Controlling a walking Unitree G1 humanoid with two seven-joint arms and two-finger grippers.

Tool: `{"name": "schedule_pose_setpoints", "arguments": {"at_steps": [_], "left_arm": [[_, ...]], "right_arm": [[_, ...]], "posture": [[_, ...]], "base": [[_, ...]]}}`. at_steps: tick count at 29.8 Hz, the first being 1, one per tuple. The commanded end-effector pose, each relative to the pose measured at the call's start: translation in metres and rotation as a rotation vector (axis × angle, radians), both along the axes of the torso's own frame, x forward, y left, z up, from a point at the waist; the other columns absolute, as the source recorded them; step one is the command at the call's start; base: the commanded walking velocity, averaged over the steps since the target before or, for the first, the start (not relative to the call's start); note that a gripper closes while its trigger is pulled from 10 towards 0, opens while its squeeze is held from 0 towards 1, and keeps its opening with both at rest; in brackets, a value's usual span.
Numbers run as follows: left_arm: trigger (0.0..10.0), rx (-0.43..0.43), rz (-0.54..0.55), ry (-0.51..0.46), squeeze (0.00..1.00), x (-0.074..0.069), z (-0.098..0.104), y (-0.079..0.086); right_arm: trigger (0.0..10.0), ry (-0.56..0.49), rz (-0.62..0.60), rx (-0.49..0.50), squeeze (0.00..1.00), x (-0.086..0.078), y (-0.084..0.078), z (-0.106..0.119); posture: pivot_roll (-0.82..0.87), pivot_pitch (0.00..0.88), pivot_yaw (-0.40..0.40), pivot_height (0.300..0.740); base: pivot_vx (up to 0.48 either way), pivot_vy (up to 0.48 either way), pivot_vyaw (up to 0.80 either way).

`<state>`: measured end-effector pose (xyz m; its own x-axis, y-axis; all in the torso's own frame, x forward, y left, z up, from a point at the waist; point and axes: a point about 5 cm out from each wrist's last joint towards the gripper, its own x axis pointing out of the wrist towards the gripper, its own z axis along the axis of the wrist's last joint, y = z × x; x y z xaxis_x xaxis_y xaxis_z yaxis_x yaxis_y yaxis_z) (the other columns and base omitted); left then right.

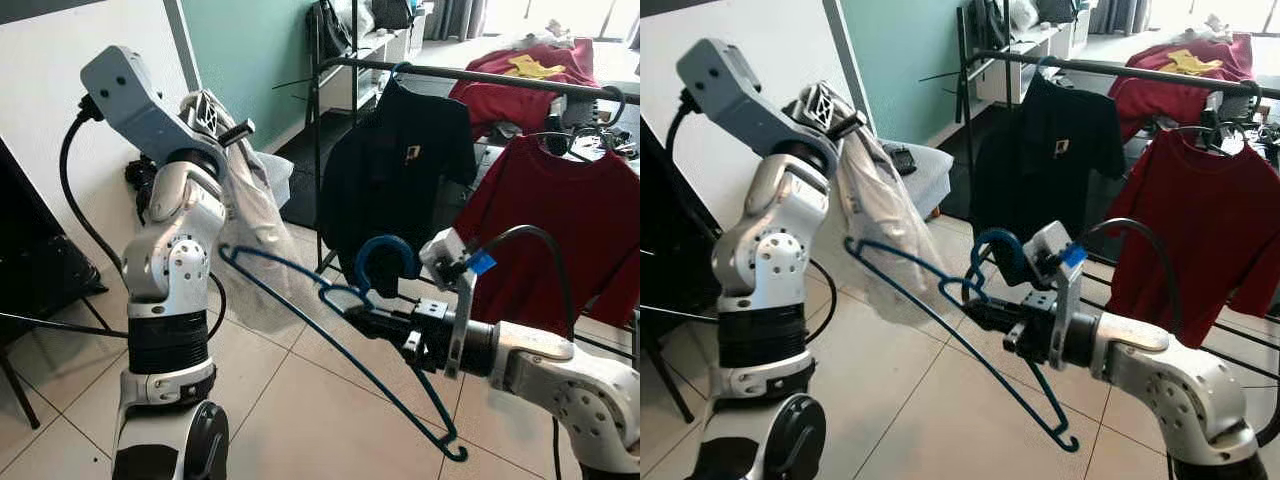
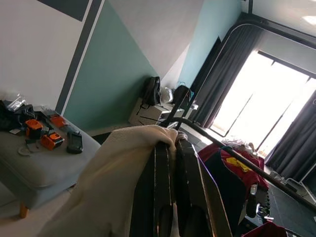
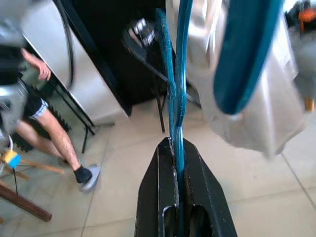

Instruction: Hang hanger

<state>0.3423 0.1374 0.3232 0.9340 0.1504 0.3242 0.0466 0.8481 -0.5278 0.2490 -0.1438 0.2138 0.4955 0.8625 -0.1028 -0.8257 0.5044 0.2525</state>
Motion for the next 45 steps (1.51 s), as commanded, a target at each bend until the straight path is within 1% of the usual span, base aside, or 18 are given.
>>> {"name": "schedule_pose_setpoints", "arguments": {"at_steps": [1, 4, 7, 10, 13, 21, 26, 28, 29, 31, 33, 34, 36, 39, 43, 45], "left_arm": [[10.0, 0.0, 0.009, -0.01, 0.0, -0.003, 0.001, 0.0], [10.0, -0.001, 0.008, -0.009, 0.0, -0.003, 0.001, 0.0], [10.0, -0.003, 0.003, -0.009, 0.0, -0.003, 0.001, -0.002], [10.0, -0.004, 0.0, -0.011, 0.0, -0.003, 0.002, -0.003], [10.0, -0.005, -0.001, -0.013, 0.0, -0.004, 0.003, -0.003], [10.0, -0.007, -0.001, -0.019, 0.0, -0.006, 0.004, -0.003], [10.0, -0.014, -0.007, -0.025, 0.0, -0.007, 0.006, -0.004], [10.0, -0.019, -0.017, -0.031, 0.0, -0.007, 0.007, -0.007], [10.0, -0.031, -0.056, -0.045, 0.0, -0.01, 0.012, -0.016], [10.0, -0.031, -0.056, -0.045, 0.0, -0.01, 0.012, -0.016], [10.0, -0.046, -0.087, -0.05, 0.0, -0.013, 0.013, -0.023], [10.0, -0.046, -0.087, -0.05, 0.0, -0.013, 0.013, -0.023], [10.0, -0.069, -0.112, -0.05, 0.0, -0.015, 0.014, -0.028], [10.0, -0.084, -0.126, -0.047, 0.0, -0.016, 0.013, -0.031], [10.0, -0.123, -0.218, -0.041, 0.0, -0.02, 0.009, -0.047], [10.0, -0.123, -0.238, -0.04, 0.0, -0.021, 0.007, -0.05]], "right_arm": [[10.0, -0.057, 0.045, 0.077, 0.0, -0.005, 0.002, 0.014], [10.0, -0.065, 0.053, 0.092, 0.0, -0.006, 0.002, 0.016], [10.0, -0.063, 0.018, 0.09, 0.0, -0.001, -0.001, 0.016], [10.0, -0.017, -0.059, 0.01, 0.0, 0.008, -0.005, 0.004], [10.0, -0.004, -0.079, -0.016, 0.0, 0.011, -0.006, -0.001], [10.0, 0.019, -0.133, -0.054, 0.0, 0.017, -0.007, -0.005], [10.0, 0.03, -0.144, -0.075, 0.0, 0.019, -0.008, -0.007], [10.0, 0.04, -0.149, -0.092, 0.0, 0.019, -0.008, -0.009], [10.0, 0.068, -0.193, -0.131, 0.0, 0.024, -0.01, -0.016], [10.0, 0.068, -0.193, -0.131, 0.0, 0.024, -0.01, -0.016], [10.0, 0.094, -0.258, -0.157, 0.0, 0.031, -0.015, -0.021], [10.0, 0.094, -0.258, -0.157, 0.0, 0.031, -0.015, -0.021], [10.0, 0.118, -0.297, -0.175, 0.0, 0.036, -0.018, -0.025], [10.0, 0.127, -0.302, -0.184, 0.0, 0.036, -0.019, -0.027], [10.0, 0.187, -0.262, -0.204, 0.0, 0.033, -0.016, -0.037], [10.0, 0.203, -0.252, -0.204, 0.0, 0.031, -0.015, -0.039]], "posture": [[-0.09, 0.056, 0.102, 0.74], [-0.09, 0.056, 0.101, 0.74], [-0.09, 0.056, 0.1, 0.74], [-0.08, 0.056, 0.098, 0.74], [-0.08, 0.054, 0.097, 0.74], [-0.08, 0.054, 0.092, 0.74], [-0.08, 0.052, 0.091, 0.74], [-0.08, 0.052, 0.091, 0.74], [-0.08, 0.048, 0.09, 0.74], [-0.08, 0.048, 0.09, 0.74], [-0.08, 0.046, 0.09, 0.74], [-0.08, 0.046, 0.09, 0.74], [-0.07, 0.044, 0.087, 0.74], [-0.07, 0.044, 0.084, 0.74], [-0.07, 0.046, 0.08, 0.74], [-0.07, 0.046, 0.08, 0.74]], "base": [[0.0, 0.0, 0.0], [0.0, 0.0, 0.0], [0.0, 0.0, 0.0], [0.0, 0.0, 0.0], [0.0, 0.0, 0.0], [0.0, 0.0, 0.0], [0.0, 0.0, 0.0], [0.0, 0.0, 0.0], [0.0, 0.0, 0.0], [0.0, 0.0, 0.0], [0.0, 0.0, 0.0], [0.0, 0.0, 0.0], [0.0, 0.0, 0.0], [0.0, 0.0, 0.0], [0.0, 0.0, 0.0], [0.0, 0.0, 0.0]]}}
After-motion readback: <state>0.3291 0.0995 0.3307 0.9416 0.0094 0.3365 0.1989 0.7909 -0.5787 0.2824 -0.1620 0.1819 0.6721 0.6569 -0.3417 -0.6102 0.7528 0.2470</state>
